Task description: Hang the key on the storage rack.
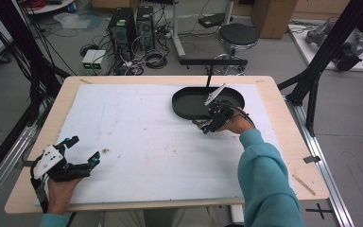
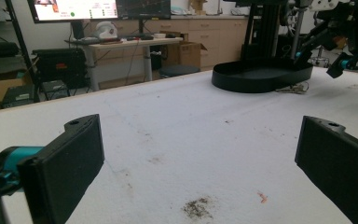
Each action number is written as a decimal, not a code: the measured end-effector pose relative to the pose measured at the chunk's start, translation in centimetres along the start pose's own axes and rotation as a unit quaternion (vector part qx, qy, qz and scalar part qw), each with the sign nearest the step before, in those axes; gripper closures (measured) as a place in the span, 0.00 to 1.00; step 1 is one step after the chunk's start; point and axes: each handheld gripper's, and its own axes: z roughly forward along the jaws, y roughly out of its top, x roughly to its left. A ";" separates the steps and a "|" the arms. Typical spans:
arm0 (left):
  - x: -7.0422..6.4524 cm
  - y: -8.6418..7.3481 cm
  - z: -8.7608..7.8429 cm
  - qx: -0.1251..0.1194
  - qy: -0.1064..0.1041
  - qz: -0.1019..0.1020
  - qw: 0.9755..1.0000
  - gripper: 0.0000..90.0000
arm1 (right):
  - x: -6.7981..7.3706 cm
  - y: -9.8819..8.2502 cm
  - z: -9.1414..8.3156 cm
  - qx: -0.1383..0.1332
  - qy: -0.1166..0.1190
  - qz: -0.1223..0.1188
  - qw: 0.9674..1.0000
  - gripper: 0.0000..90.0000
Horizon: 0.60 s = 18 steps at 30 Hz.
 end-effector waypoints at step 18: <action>0.1 0.0 0.0 -0.001 0.000 -0.005 1.000 0.02 | 0.0 0.1 1.2 0.038 0.010 0.016 0.999 0.34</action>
